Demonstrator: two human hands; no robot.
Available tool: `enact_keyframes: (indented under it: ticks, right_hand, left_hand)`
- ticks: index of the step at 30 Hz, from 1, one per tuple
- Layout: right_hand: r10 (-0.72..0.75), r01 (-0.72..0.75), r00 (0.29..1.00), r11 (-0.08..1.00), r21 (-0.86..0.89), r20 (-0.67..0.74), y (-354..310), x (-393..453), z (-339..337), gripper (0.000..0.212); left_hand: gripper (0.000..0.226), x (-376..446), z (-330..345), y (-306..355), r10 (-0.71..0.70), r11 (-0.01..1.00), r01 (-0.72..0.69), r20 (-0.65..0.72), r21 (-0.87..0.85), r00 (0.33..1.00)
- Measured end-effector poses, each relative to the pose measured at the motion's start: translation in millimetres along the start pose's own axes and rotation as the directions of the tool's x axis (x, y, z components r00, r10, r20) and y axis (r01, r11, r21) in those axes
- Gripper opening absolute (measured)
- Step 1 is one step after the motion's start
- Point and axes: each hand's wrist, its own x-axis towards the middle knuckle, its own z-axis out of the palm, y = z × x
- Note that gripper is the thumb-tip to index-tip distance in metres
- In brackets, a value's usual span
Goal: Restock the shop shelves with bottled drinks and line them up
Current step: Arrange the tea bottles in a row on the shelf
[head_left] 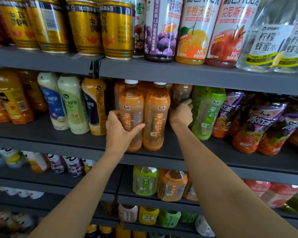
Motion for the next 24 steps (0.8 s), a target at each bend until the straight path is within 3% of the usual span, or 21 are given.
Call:
enact_keyframes:
  ticks: [3,11,20,24]
  right_hand:
    - [0.017,-0.017,0.999,1.000,-0.004,-0.043,2.7,8.5,4.5,0.055]
    - [-0.022,0.020,0.999,0.999,0.049,0.025,10.8,24.9,-2.9,0.053]
    - [-0.061,0.062,0.998,0.997,0.041,-0.030,16.5,1.8,0.7,0.064]
    - [-0.112,0.105,0.993,0.983,0.152,0.035,24.1,3.4,0.4,0.058]
  left_hand:
    - [0.070,-0.1,0.6,-0.4,0.006,1.000,-0.006,0.001,-0.015,1.000]
    - [0.069,-0.8,1.5,0.4,0.002,1.000,-0.002,-0.003,-0.028,1.000]
    - [0.067,-3.4,1.4,1.3,0.012,0.999,-0.011,0.002,-0.049,1.000]
    - [0.070,-3.4,1.9,2.3,0.018,0.999,-0.018,-0.001,-0.047,1.000]
